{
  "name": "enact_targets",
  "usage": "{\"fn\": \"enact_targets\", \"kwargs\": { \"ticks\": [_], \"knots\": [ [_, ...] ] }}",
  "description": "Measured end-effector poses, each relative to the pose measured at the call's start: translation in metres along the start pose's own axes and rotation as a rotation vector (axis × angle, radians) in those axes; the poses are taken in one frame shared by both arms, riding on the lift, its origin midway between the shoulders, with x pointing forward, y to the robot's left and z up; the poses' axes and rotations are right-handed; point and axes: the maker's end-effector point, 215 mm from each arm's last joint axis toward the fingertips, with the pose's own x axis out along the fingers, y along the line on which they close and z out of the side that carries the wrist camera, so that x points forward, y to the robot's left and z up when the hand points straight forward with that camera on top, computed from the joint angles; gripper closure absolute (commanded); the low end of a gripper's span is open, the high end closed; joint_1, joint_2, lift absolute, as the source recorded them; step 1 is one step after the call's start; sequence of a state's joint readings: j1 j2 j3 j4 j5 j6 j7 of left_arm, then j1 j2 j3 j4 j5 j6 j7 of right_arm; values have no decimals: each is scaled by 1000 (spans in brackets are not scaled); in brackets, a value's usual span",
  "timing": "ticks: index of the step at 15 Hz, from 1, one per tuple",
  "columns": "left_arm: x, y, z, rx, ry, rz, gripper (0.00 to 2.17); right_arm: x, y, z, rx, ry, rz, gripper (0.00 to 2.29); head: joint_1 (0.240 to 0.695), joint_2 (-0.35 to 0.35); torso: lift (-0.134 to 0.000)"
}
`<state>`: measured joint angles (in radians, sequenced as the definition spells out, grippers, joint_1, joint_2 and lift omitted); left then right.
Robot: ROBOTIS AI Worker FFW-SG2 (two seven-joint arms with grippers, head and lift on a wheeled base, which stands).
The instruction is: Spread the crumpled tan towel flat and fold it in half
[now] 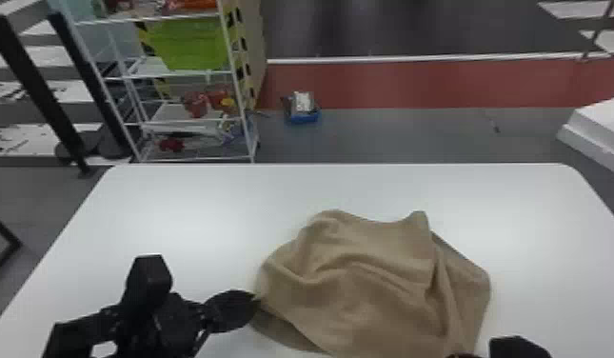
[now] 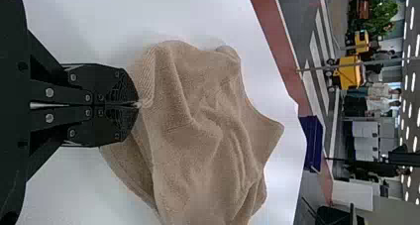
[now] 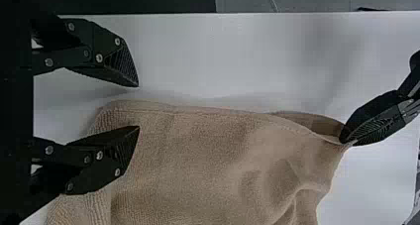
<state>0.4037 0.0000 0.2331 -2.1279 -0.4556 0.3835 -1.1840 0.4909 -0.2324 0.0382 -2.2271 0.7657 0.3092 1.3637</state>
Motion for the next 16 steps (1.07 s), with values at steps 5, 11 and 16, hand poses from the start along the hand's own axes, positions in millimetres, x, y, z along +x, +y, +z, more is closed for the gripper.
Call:
{"fn": "enact_targets", "kwargs": {
  "ticks": [5,11,16],
  "knots": [
    [-12,1,15,4,-16,25,1878,-2,-11,2,12,-21,-44,1453,695,82,-123],
    [-33,15,45,-70,-64,110,1878,-40,-42,32,64,-212,-144,1453,695,92,-123],
    [-61,35,94,-136,-144,233,1878,-118,-110,67,106,-417,-356,1450,695,55,-123]
  ]
}}
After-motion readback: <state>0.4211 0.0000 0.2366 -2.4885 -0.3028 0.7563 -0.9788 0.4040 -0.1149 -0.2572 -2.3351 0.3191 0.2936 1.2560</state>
